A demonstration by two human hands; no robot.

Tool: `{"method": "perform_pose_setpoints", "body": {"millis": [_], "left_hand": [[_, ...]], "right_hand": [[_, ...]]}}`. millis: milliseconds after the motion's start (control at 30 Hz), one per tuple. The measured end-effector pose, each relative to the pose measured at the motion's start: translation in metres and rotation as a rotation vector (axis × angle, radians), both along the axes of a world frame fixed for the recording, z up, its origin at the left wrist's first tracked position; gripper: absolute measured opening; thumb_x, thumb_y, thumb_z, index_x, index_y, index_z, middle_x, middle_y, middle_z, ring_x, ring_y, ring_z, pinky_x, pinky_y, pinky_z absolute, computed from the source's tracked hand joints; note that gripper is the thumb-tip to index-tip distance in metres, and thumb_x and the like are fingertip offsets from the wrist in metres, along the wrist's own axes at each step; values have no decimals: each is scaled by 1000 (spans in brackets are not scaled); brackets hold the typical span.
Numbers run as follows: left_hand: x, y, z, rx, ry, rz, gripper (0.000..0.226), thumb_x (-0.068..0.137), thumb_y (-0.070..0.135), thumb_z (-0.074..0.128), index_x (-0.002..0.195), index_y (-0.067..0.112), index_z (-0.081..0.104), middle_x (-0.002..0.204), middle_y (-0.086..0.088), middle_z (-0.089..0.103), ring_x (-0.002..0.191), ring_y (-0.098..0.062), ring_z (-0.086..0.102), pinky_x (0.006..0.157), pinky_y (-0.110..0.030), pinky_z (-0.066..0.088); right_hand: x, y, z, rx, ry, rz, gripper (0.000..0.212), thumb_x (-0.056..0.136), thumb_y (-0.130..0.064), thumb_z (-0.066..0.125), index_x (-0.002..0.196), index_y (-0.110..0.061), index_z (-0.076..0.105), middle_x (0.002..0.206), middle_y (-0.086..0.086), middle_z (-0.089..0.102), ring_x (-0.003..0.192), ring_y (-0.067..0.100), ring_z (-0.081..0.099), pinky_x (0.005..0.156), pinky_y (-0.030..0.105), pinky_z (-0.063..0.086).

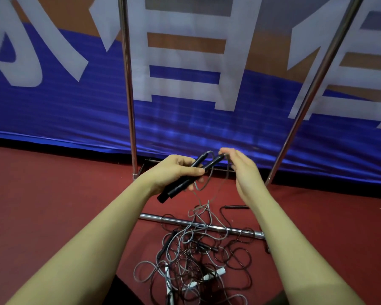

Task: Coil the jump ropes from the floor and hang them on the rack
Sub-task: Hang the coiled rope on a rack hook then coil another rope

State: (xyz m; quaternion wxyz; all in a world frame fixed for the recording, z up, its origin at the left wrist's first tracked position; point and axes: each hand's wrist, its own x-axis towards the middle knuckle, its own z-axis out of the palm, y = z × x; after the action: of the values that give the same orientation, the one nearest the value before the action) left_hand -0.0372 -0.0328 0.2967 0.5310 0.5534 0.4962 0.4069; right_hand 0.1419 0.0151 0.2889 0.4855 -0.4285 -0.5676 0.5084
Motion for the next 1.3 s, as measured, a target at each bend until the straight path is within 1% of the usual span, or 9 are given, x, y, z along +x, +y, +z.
{"method": "perform_pose_setpoints", "body": {"millis": [67,200,333,533,667,833,967,1133,1300], "left_hand": [[-1,-1,-1,10,-14,-30,5,85,9,65,81,11,64,73,-7,68,49,-14,58,49,-22,47],[-2,-1,1,10,-102,-98,9,76,15,61,78,6,59,67,-8,63,47,-16,55,48,-23,45],[2,0,4,-33,-134,-122,20,76,18,59,86,1,59,59,-6,58,46,-15,52,47,-22,44],[26,2,6,33,253,-72,36,81,40,72,79,10,52,61,-2,45,53,-16,43,53,-30,43],[37,7,1,259,475,53,28,90,33,62,102,8,59,74,-3,55,64,-15,50,70,-43,50],[42,4,5,363,544,5,15,96,16,54,105,6,48,73,-1,55,62,-18,56,65,-35,48],[42,5,6,367,563,12,17,97,21,53,100,6,46,85,-3,59,68,-18,59,71,-36,48],[42,5,5,342,588,56,30,95,40,51,83,16,38,66,1,44,56,-17,46,60,-40,46],[37,6,5,362,578,20,18,95,41,51,106,29,44,71,2,52,54,-10,49,60,-36,48]], "right_hand": [[-2,2,-4,-48,-3,82,33,101,-22,41,87,-20,71,96,0,70,99,16,62,96,30,42],[1,-1,5,-165,176,191,25,98,-18,44,88,-5,63,64,1,56,59,12,51,67,28,46],[9,-7,14,-238,262,333,18,85,-23,52,83,-5,58,56,3,56,45,12,47,59,28,47],[7,-9,14,-158,370,242,8,85,-12,54,79,-6,55,51,-4,47,43,6,33,46,18,34],[11,-8,15,-113,401,228,10,74,-15,59,75,-6,53,52,-3,48,45,6,35,49,20,34],[14,-10,18,-85,422,178,15,84,-4,55,71,-8,49,52,-3,50,45,6,37,50,20,34],[18,-10,20,-30,374,198,8,88,-1,53,86,-8,57,54,-7,52,43,4,32,48,19,29],[20,-11,20,122,152,148,18,89,0,58,95,-14,69,62,-7,51,45,3,27,44,17,20],[17,-13,24,265,-43,19,11,89,0,60,91,-8,69,54,-21,60,46,-4,50,50,7,36]]}}
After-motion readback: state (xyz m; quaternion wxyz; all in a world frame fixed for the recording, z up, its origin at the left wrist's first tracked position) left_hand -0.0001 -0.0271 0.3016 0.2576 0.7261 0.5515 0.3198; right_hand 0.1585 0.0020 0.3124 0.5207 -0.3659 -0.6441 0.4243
